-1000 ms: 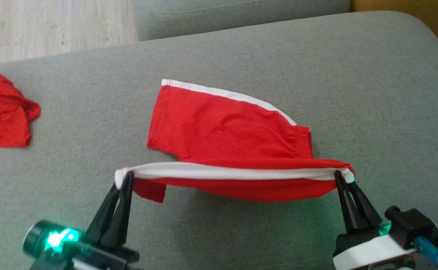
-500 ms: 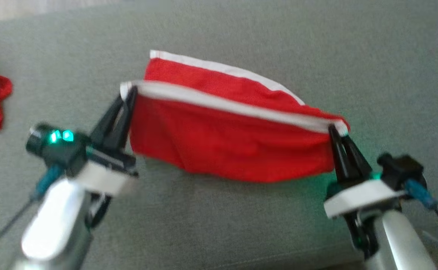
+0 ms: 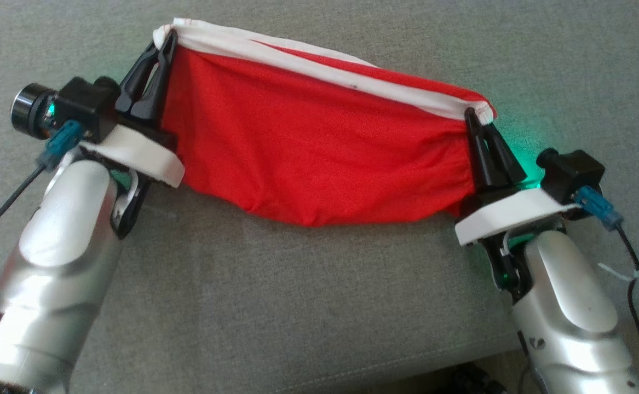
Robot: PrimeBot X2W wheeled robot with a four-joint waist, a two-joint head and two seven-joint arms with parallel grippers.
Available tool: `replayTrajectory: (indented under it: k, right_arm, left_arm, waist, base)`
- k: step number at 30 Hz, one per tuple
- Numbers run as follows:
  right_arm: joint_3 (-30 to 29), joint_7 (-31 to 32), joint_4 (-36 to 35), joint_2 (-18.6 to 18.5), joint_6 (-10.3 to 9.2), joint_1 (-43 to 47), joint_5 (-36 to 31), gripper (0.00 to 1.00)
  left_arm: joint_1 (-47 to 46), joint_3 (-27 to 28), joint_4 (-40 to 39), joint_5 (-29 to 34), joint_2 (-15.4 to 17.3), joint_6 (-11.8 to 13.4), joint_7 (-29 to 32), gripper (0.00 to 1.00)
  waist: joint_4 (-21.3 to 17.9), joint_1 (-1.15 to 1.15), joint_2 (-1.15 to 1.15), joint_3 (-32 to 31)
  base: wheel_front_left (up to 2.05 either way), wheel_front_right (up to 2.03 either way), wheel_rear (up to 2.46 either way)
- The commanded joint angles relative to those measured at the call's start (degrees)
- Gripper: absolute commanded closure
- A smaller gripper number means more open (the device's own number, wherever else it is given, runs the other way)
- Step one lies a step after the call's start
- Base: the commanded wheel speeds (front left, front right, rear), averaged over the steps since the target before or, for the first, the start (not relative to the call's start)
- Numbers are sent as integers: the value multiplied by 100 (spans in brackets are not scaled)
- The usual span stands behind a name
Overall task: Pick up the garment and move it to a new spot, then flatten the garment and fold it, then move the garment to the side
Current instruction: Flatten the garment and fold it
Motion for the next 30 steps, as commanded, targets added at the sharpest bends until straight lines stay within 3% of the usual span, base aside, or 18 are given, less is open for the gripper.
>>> replayTrajectory:
  k: [1, 2, 3, 4, 5, 6, 20, 30]
  right_arm:
    - [112, -80, -51, -21, 21, -109, 58, 90]
    - [125, -107, 20, -21, 21, -164, 66, 75]
    - [146, -132, 85, -21, 21, -210, 80, 53]
    - [181, -156, 137, -21, 21, -249, 104, 2]
    - [212, -180, 173, -21, 21, -274, 126, 0]
    - [228, -205, 199, -21, 21, -288, 148, 0]
    - [50, -355, 161, -21, 21, 67, 120, 0]
    - [-379, -96, -398, -21, 21, 817, -277, 0]
  left_arm:
    - [-283, 174, 24, -20, 113, 30, -10, 100]
    - [-350, 173, 177, -14, 80, 72, 20, 100]
    - [-416, 149, 309, 12, 55, 96, 45, 93]
    - [-480, 109, 399, 63, 36, 107, 27, 75]
    - [-529, 99, 471, 76, -9, 128, -5, 47]
    - [-564, 98, 532, 71, -62, 145, -39, 0]
    - [-20, 83, 613, -37, -380, 296, -255, 0]
    - [858, 36, 273, -267, -385, 555, 92, 0]
  waist:
    - [-19, -2, 0, 30]
    - [-23, -2, 0, 35]
    - [-29, -2, 0, 37]
    - [-34, -2, 0, 37]
    - [-36, -2, 0, 32]
    - [-35, -2, 0, 24]
    - [131, -2, 0, -420]
    - [124, -2, 0, -981]
  base:
    - [0, 0, 0]
    - [0, 0, 0]
    - [0, 0, 0]
    - [0, 0, 0]
    - [0, 0, 0]
    - [0, 0, 0]
    - [0, 0, 0]
    - [0, 0, 0]
